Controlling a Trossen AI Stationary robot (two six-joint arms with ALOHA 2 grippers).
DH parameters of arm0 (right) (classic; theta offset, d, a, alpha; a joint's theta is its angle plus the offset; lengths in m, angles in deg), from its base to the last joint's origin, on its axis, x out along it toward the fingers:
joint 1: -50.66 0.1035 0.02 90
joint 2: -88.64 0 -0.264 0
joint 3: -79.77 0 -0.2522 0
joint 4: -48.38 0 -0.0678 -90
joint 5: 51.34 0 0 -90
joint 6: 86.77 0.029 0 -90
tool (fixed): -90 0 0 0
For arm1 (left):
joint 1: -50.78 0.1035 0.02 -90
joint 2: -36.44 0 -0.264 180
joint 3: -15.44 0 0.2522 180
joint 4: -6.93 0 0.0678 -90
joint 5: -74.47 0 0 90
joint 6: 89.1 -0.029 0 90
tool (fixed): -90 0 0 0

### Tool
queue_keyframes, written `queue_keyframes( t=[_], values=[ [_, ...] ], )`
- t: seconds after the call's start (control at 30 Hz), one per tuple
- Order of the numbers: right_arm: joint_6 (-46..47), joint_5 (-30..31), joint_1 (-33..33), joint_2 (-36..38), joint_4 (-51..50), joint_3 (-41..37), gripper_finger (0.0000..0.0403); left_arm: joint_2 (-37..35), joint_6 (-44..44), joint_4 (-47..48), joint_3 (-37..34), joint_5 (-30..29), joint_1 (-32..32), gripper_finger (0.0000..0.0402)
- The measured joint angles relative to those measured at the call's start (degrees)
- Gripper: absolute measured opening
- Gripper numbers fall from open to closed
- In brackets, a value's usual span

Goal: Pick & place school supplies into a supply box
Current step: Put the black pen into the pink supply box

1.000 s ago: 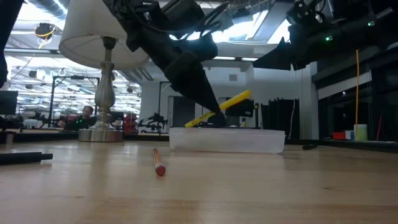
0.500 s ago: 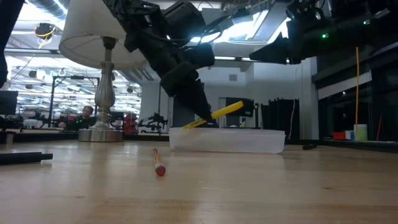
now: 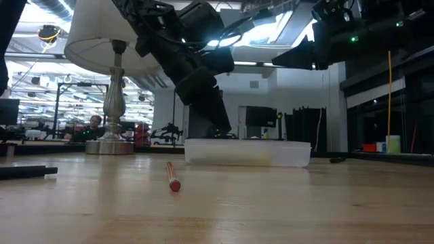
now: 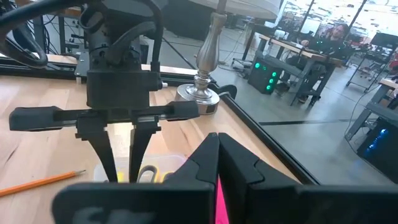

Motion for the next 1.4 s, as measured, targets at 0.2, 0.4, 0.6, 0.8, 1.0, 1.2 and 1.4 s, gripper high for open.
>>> queue_keyframes(
  t=[0.2,0.4,0.6,0.8,1.0,1.2,1.4],
  values=[
    [0.0,0.0,0.0,0.0,0.0,0.0,0.0013,-0.3,1.7,0.5,0.0,0.1,0.0,0.0078],
    [0.0,0.0,0.0,0.0,0.1,0.0,0.0013,-4.4,-1.4,0.8,-0.1,0.1,-0.1,0.008],
    [0.2,0.0,0.0,1.7,-0.9,0.0,0.0013,-12.4,-2.0,5.3,-0.4,0.1,-0.2,0.0064],
    [1.2,0.0,0.0,5.7,-9.0,0.1,0.0006,-21.9,-4.2,0.2,-5.7,-4.7,-2.0,0.003],
    [1.7,0.1,-0.4,7.9,-12.7,0.1,0.0014,-28.2,-2.0,-9.5,-16.4,-4.4,-4.1,0.0002],
    [3.3,0.5,-1.8,7.9,-16.0,0.1,0.002,-31.6,0.6,-24.1,-28.0,-2.9,-7.1,0.0002],
    [5.7,1.1,-2.1,7.8,-20.3,0.1,0.002,-35.5,-1.2,-29.4,-33.8,-2.3,-9.0,0.0003]
  ],
)
